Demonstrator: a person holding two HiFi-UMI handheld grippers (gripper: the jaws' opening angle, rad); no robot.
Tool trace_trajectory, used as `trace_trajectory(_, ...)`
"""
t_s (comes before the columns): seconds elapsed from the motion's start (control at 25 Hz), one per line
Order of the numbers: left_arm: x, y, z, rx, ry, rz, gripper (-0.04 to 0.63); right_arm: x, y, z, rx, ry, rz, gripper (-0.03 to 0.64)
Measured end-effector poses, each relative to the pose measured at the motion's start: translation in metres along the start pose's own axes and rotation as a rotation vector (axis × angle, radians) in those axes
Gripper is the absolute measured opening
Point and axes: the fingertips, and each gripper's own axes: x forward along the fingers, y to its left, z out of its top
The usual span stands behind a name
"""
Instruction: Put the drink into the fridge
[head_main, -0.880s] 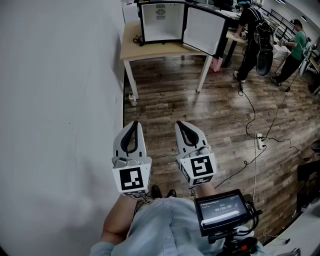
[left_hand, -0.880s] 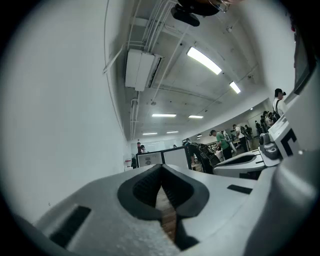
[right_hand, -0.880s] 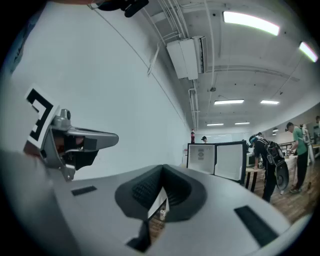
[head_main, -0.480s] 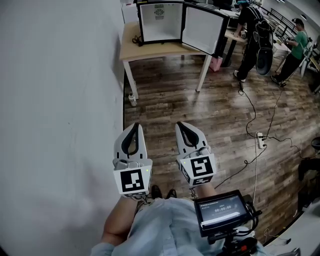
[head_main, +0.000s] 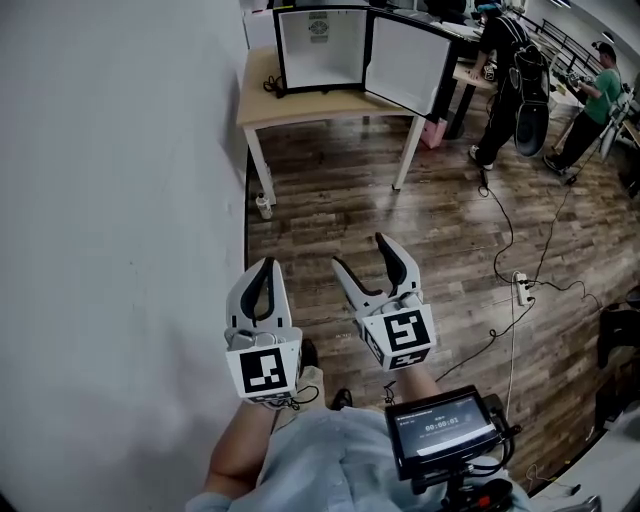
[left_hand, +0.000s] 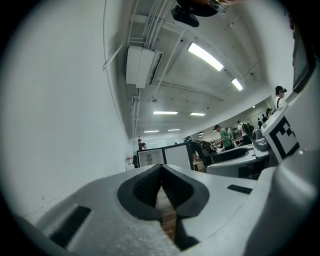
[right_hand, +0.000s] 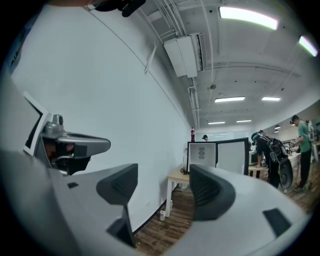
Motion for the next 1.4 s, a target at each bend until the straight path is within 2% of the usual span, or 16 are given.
trace_trajectory(0.24,0.071,0.034,-0.027,0.024,-0.012,-0.001,0.008,0.070,-0.034,-0.011,-0.012,0.008,-0.028,0.330)
trace_trajectory(0.48,0.160,0.076,-0.048,-0.019,0.026,-0.017,0.009,0.168,-0.060,-0.027,-0.003,0.026,-0.043,0.336)
trace_trajectory(0.76,0.254,0.134,-0.056,0.017,-0.003,-0.031,0.009,0.277,-0.082,-0.027,0.004,0.021,-0.055,0.334)
trace_trajectory(0.92,0.287,0.156,-0.048,0.002,-0.023,-0.021,0.009,0.313,-0.094,-0.015,-0.007,-0.002,-0.069,0.334)
trace_trajectory(1.16,0.331,0.167,-0.048,0.026,-0.052,-0.039,0.009,0.348,-0.122,-0.003,-0.032,-0.029,-0.102,0.333)
trace_trajectory(1.32,0.364,0.166,-0.060,0.011,-0.030,-0.049,0.009,0.371,-0.145,-0.010,-0.033,-0.025,-0.117,0.331)
trace_trajectory(1.4,0.385,0.168,-0.068,0.029,-0.031,-0.054,0.009,0.387,-0.159,-0.017,-0.027,-0.019,-0.122,0.330)
